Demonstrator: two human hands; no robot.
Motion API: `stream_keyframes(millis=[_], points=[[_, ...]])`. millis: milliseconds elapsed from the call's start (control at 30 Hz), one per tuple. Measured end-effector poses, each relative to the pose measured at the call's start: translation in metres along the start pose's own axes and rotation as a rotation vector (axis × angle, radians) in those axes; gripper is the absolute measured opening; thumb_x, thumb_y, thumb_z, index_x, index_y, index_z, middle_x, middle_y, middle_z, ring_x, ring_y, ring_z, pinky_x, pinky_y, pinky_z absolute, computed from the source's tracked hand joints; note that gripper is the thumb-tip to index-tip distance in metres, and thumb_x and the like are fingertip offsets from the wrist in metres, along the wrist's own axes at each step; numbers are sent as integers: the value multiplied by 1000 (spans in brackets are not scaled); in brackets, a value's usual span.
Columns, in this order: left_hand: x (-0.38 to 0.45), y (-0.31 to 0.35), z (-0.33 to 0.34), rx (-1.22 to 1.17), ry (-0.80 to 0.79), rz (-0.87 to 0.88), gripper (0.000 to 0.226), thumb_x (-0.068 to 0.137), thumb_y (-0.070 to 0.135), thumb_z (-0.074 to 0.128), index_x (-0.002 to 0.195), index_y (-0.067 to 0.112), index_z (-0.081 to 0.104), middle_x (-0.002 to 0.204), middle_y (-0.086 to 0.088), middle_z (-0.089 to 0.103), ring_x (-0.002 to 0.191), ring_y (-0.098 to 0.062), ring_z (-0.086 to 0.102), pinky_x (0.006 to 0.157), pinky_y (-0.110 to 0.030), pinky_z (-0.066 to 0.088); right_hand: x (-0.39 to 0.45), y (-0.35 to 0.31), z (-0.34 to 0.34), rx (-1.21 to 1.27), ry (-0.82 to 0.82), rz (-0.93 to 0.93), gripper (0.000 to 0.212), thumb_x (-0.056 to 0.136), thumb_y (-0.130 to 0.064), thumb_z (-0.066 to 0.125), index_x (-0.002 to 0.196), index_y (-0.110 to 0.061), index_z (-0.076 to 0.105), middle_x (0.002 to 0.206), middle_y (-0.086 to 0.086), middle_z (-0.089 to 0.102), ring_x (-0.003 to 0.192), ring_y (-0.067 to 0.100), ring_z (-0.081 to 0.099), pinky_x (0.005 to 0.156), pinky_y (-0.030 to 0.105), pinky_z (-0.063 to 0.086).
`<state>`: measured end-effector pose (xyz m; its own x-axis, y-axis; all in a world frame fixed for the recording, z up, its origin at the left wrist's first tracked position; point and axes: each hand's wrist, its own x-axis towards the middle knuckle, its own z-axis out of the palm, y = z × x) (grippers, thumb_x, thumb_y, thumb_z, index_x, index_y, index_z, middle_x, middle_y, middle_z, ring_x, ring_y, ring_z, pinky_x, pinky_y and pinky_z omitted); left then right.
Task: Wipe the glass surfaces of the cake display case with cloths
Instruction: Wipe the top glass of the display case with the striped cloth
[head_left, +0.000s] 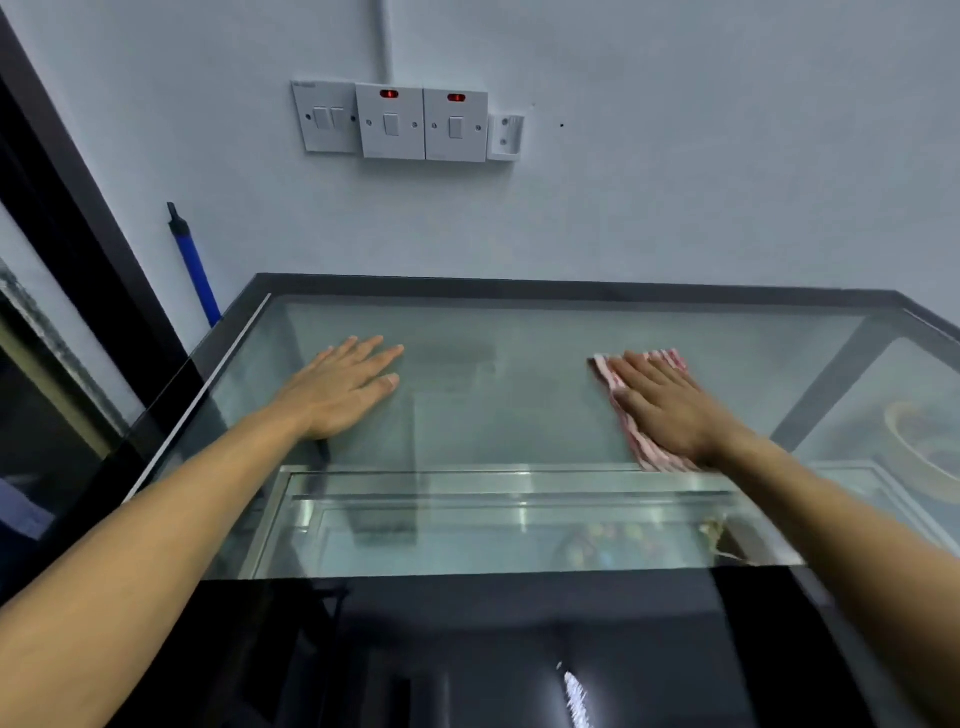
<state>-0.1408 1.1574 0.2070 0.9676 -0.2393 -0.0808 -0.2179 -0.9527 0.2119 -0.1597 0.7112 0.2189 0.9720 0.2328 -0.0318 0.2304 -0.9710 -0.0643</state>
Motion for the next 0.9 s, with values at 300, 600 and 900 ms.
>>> stream_keyframes(millis=[300, 600, 900], points=[[36, -6, -6, -25, 34, -80, 54, 111, 51, 17, 164, 43, 8, 174, 12, 0, 161, -13, -4, 130, -37, -3, -37, -220, 14, 87, 41, -579, 63, 107, -51, 22, 165, -29, 13, 173, 1, 12, 160, 22, 2, 129, 44, -2], [37, -4, -5, -6, 51, -79, 55, 111, 51, 17, 165, 41, 8, 174, 11, 0, 161, -15, -3, 130, -40, -1, 35, 11, -9, 20, 14, 45, 88, 88, -81, -11, 164, -38, 3, 173, -7, 2, 160, 13, -4, 129, 35, -7], [34, -2, -9, -12, 46, -72, 56, 110, 52, 19, 164, 42, 9, 174, 12, 0, 161, -14, -3, 130, -38, -1, -13, -186, 7, -13, 18, -702, 59, 110, -47, 27, 165, -31, 14, 173, -2, 13, 160, 19, 3, 128, 39, -7]])
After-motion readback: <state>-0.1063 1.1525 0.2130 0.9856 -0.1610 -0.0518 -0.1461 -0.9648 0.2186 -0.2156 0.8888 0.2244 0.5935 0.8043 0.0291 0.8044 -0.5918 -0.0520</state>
